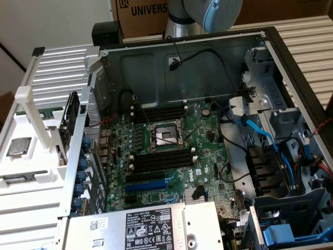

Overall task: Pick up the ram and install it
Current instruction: 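Reach for the ram, then pick up the ram and move it above insertion slot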

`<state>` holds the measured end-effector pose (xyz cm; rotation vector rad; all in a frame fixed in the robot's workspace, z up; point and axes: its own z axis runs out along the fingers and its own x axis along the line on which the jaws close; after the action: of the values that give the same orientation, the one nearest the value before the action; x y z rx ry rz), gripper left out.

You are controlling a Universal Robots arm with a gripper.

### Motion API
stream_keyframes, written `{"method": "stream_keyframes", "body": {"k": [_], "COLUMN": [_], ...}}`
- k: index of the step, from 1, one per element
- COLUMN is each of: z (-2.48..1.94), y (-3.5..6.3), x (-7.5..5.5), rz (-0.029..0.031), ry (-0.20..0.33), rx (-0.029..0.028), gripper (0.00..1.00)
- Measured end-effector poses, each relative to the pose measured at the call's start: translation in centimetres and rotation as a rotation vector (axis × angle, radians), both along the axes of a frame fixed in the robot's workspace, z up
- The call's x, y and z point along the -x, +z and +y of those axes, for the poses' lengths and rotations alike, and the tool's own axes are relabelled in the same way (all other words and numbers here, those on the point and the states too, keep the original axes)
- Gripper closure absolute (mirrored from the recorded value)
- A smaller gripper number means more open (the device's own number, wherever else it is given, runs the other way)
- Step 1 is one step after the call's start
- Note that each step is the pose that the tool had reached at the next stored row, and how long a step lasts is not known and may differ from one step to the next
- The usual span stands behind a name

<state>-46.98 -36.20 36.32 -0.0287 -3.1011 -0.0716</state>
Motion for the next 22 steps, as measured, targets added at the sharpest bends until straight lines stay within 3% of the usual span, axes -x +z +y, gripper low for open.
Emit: {"method": "stream_keyframes", "body": {"k": [6, 8, 18, 22], "z": [0.03, 0.37, 0.40, 0.40], "y": [0.00, 0.00, 0.00, -0.02], "x": [0.00, 0.00, 0.01, 0.92], "rz": [0.0001, 0.0025, 0.0028, 0.0009], "ry": [0.000, 0.000, 0.000, 0.000], "rx": [0.0000, 0.0000, 0.0000, -0.0001], "gripper": [0.90, 0.90, 0.90, 0.90]}}
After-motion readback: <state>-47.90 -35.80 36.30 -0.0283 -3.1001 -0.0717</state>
